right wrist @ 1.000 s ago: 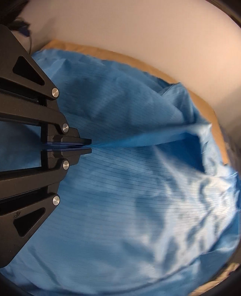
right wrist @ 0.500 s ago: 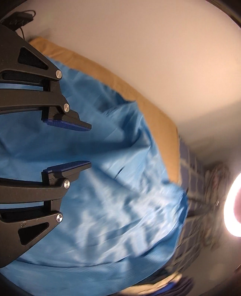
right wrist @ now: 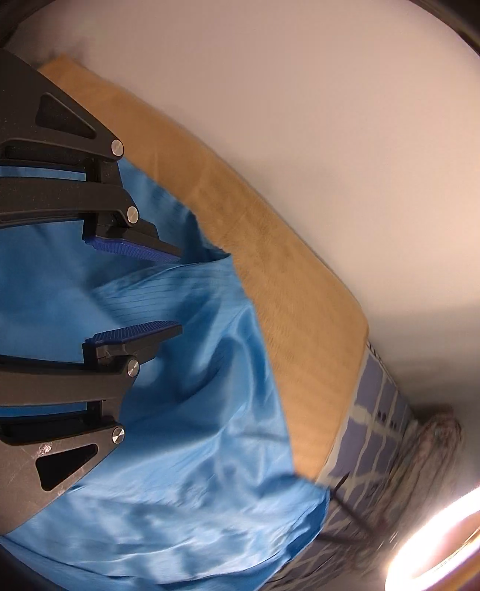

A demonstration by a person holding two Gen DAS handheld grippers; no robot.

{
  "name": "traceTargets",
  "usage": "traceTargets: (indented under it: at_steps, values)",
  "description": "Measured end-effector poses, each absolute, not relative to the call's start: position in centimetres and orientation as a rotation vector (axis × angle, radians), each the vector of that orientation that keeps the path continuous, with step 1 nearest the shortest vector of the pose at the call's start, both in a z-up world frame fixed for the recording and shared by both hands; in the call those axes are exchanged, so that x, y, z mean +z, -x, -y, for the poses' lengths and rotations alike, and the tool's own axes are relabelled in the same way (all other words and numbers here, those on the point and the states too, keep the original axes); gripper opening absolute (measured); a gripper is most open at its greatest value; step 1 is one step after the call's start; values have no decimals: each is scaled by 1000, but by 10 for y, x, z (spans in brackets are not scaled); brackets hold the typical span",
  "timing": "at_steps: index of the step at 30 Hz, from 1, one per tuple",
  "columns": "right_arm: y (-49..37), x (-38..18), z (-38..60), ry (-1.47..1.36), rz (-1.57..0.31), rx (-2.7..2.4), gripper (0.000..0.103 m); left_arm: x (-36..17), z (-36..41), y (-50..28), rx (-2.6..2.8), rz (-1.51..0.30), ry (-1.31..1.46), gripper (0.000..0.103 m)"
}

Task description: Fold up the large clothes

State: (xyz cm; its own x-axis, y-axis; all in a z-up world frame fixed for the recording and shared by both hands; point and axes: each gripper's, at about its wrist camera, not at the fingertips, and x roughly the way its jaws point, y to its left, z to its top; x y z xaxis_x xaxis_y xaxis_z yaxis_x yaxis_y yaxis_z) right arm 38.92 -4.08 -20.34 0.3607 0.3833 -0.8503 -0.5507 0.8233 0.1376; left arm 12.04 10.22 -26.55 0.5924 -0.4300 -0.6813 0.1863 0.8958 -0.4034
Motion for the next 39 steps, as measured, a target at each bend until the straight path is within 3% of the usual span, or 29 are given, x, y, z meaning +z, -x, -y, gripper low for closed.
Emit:
traceTargets:
  at_steps: [6, 7, 8, 23, 28, 32, 33, 39]
  values:
    - [-397, -226, 2, 406, -1059, 552, 28, -266, -110, -119, -380, -856, 337, 1]
    - [-398, -226, 0, 416, -1057, 551, 21, -266, -111, -119, -381, -856, 341, 1]
    - [-400, -226, -1, 420, -1063, 553, 4, -266, -113, -117, -380, -858, 349, 1]
    - [-443, -196, -28, 268, -1027, 601, 1, -251, -146, -92, -138, -804, 241, 0]
    - [-451, -230, -47, 329, -1129, 556, 3, -264, -143, -89, -110, -834, 240, 0]
    - [-442, -220, -26, 295, -1105, 546, 35, -271, -142, -86, -131, -855, 271, 0]
    - [-439, -217, -21, 269, -1103, 560, 38, -272, -144, -87, -135, -859, 284, 0]
    - [-400, -207, -2, 225, -1094, 656, 38, -278, -159, -84, -109, -881, 369, 0]
